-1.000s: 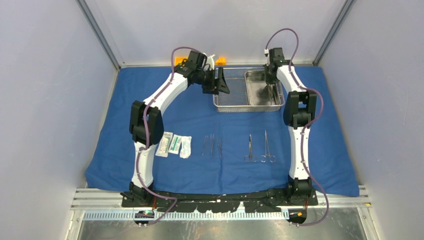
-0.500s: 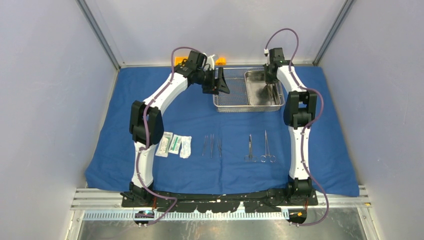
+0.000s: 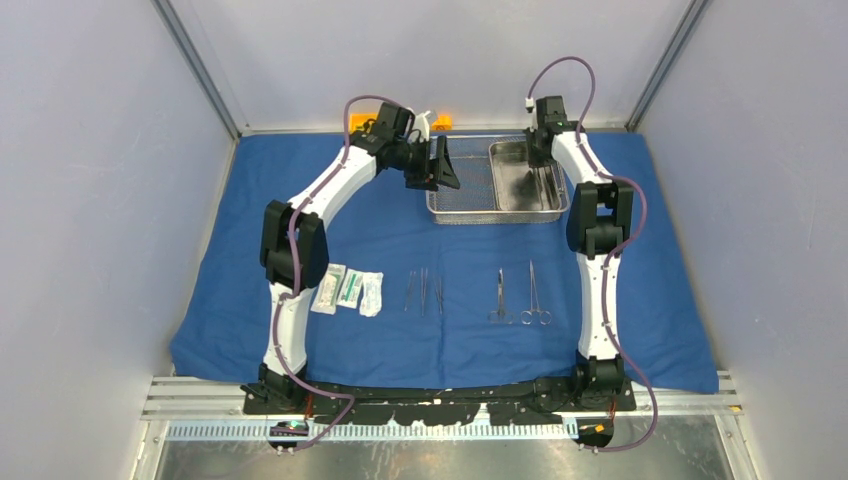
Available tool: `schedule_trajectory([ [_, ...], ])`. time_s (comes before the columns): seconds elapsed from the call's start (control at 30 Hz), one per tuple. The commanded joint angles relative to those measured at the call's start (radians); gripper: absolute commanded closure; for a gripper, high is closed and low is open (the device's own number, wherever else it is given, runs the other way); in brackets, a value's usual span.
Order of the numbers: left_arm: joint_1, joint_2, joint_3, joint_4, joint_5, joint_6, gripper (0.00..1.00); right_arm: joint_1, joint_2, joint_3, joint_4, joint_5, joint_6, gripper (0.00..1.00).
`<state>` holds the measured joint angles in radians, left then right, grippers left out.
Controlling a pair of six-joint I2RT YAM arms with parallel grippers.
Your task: Open and lay out the surgical kit
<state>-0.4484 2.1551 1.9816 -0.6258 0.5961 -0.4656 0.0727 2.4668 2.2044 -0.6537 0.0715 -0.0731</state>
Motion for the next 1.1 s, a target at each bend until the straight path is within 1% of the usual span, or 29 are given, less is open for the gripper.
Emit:
schedule_trajectory([
  [0.0, 0.008, -0.003, 0.029, 0.016, 0.025, -0.005, 0.28, 0.006, -0.077, 0.006, 0.026, -0.007, -0.005, 0.8],
  [0.23, 0.008, -0.001, 0.029, 0.017, 0.027, -0.005, 0.28, 0.008, -0.05, 0.015, 0.009, -0.009, -0.013, 0.8],
  [0.47, 0.009, 0.002, 0.029, 0.016, 0.027, -0.007, 0.28, 0.009, -0.034, 0.008, -0.002, -0.019, -0.011, 0.85],
  [0.6, 0.009, 0.002, 0.029, 0.015, 0.028, -0.006, 0.28, 0.009, -0.02, 0.008, -0.01, -0.017, -0.014, 0.85],
  [1.07, 0.008, 0.003, 0.029, 0.017, 0.029, -0.009, 0.28, 0.009, -0.004, 0.009, -0.036, -0.015, -0.034, 0.84],
])
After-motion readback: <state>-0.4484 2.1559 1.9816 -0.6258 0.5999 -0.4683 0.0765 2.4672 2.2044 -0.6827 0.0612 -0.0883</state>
